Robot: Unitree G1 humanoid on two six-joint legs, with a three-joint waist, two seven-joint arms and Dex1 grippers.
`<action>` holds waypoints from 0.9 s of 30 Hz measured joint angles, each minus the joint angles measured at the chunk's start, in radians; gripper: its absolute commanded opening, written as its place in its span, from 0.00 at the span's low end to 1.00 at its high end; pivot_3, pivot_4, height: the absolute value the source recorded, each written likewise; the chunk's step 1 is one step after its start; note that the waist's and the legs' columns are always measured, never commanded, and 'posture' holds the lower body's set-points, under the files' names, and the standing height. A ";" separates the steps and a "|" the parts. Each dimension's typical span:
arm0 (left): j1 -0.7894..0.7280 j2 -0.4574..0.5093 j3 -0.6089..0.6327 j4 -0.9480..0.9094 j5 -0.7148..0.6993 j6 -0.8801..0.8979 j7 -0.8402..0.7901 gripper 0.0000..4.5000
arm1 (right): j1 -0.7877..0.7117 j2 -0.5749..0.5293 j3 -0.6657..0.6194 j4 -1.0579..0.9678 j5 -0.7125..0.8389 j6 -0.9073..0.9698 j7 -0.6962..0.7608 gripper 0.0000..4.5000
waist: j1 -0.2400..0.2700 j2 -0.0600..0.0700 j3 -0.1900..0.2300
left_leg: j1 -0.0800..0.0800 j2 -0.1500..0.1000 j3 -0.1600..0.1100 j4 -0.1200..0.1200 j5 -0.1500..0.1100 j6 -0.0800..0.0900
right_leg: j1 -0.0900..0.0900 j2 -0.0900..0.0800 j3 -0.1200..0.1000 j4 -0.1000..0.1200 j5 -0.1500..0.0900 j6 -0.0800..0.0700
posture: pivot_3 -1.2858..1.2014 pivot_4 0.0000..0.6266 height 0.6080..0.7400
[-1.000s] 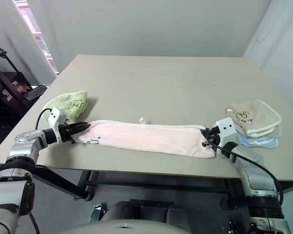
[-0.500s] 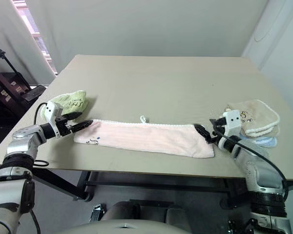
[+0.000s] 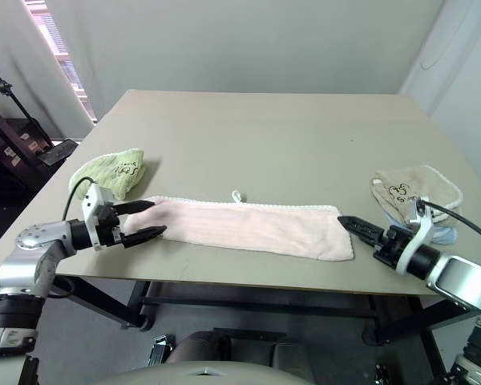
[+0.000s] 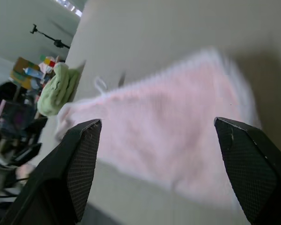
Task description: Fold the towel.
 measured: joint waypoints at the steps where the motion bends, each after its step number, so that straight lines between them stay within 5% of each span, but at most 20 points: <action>1: 0.006 -0.004 -0.013 -0.019 -0.001 0.009 0.005 1.00 | 0.040 -0.025 0.000 0.021 0.053 0.023 -0.017 0.89 | 0.001 0.000 0.000 | 0.000 0.000 0.000 0.000 0.000 0.000 | 0.000 0.000 0.000 0.000 0.000 0.000 | 0.52 0.00 1.00; 7: 0.026 -0.046 -0.067 -0.037 -0.002 0.029 0.011 1.00 | 0.262 -0.080 0.048 0.027 0.358 -0.071 -0.150 0.89 | -0.011 0.002 -0.001 | 0.000 0.001 0.000 0.000 0.000 0.000 | 0.001 0.000 0.000 0.000 0.000 0.000 | 0.52 0.00 1.00; 12: 0.008 -0.064 -0.103 -0.034 0.002 0.029 0.016 1.00 | 0.304 -0.073 0.173 -0.012 0.508 -0.259 -0.316 0.89 | -0.031 0.003 -0.001 | 0.000 0.001 0.000 0.000 0.000 0.000 | 0.002 0.000 0.000 -0.002 0.000 0.000 | 0.52 0.00 1.00; 19: -0.034 -0.075 -0.110 -0.031 0.001 0.029 0.029 1.00 | 0.208 -0.024 0.305 -0.014 0.556 -0.457 -0.473 0.89 | -0.025 0.006 -0.002 | -0.001 0.001 0.000 -0.001 0.001 0.003 | 0.000 -0.001 0.000 -0.004 -0.001 0.001 | 0.52 0.00 1.00; 27: -0.012 -0.075 -0.110 -0.035 0.001 0.036 0.049 1.00 | 0.159 0.001 0.349 0.018 0.528 -0.520 -0.487 0.89 | -0.031 0.004 -0.003 | 0.000 0.001 0.000 0.000 -0.001 0.001 | 0.002 -0.001 0.000 -0.004 0.000 0.000 | 0.52 0.00 1.00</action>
